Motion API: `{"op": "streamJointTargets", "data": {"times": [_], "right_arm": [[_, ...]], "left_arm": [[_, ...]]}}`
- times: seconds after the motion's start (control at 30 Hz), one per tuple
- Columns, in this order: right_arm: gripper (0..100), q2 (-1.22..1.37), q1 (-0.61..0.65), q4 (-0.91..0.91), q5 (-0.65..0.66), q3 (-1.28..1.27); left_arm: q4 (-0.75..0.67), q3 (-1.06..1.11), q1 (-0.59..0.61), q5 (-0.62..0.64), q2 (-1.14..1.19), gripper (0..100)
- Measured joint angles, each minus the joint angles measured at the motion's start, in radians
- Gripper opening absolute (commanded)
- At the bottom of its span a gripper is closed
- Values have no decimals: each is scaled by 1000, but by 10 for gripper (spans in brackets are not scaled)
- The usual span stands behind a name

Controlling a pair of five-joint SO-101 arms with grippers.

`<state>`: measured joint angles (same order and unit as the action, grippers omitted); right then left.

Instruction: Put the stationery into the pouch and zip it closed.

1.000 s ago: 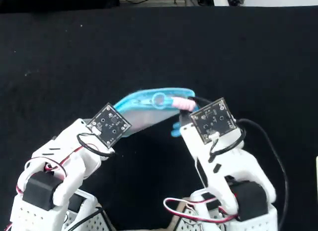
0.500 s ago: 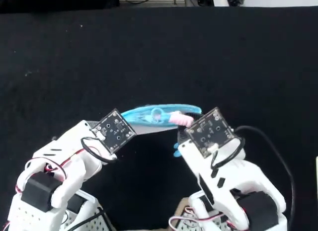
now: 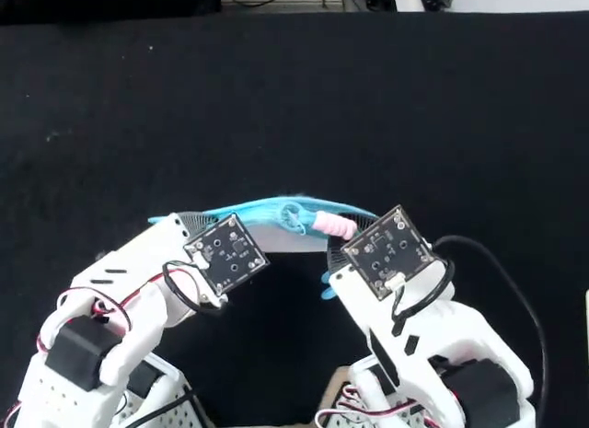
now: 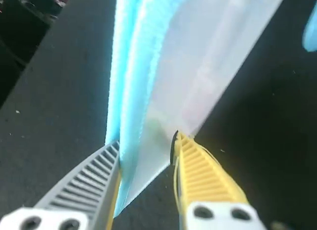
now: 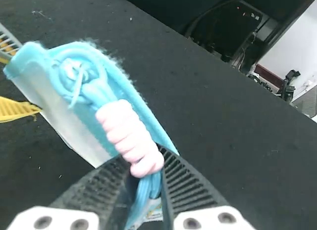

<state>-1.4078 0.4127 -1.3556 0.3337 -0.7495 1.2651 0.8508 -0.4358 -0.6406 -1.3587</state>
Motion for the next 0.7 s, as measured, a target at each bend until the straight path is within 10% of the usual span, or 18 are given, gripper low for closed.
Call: {"op": "streamJointTargets", "data": {"times": [0.7], "right_arm": [[11, 0, 2, -5, 2, 0]], "left_arm": [[-135, -97, -49, -2, 229, 68]]}}
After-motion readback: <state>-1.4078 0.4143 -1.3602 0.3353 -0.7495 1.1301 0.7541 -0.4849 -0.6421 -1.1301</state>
